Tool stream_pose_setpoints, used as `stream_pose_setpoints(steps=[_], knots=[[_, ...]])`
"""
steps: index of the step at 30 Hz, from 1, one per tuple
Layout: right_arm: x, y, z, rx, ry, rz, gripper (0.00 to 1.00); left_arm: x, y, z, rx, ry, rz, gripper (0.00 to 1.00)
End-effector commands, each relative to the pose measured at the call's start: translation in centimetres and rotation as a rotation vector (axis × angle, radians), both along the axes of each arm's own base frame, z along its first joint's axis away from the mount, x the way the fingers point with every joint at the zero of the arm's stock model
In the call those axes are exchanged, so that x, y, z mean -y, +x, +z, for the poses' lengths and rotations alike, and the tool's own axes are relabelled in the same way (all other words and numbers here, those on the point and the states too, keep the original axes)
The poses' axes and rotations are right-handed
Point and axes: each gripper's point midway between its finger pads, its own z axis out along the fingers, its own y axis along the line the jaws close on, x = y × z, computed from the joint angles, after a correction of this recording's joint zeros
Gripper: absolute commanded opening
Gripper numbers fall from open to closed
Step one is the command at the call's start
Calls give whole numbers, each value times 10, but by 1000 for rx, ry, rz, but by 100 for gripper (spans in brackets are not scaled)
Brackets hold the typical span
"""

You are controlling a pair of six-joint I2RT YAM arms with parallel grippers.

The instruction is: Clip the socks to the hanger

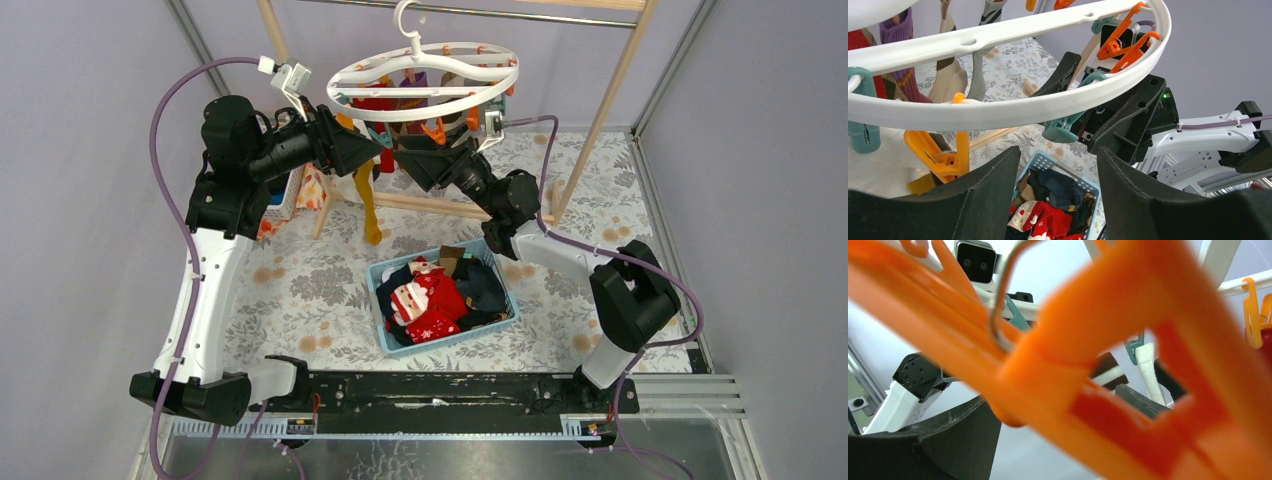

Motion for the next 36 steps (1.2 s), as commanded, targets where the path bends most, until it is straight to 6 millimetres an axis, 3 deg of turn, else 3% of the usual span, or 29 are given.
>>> stream_pose_setpoints(steps=[1, 7, 11, 17, 20, 23, 30, 36], knots=[[1, -20, 46, 134, 98, 37, 86, -6, -9, 18, 52, 1, 9, 66], [-9, -21, 50, 155, 106, 60, 84, -11, -11, 23, 54, 1, 24, 75], [-9, -19, 51, 164, 118, 47, 76, -14, -14, 24, 63, 7, 32, 82], [-3, -16, 49, 169, 131, 0, 50, -16, -15, 23, 57, 14, 37, 88], [-3, -17, 51, 178, 118, -25, 30, -17, -12, 24, 57, 10, 50, 89], [-10, -15, 48, 177, 69, -61, 19, -17, -9, 26, 48, -7, 61, 91], [-17, -13, 43, 182, 11, -175, 11, -15, -3, 33, 38, -58, 66, 95], [-24, -8, 43, 196, -42, -305, 10, -12, 13, 25, -18, -87, 74, 95]])
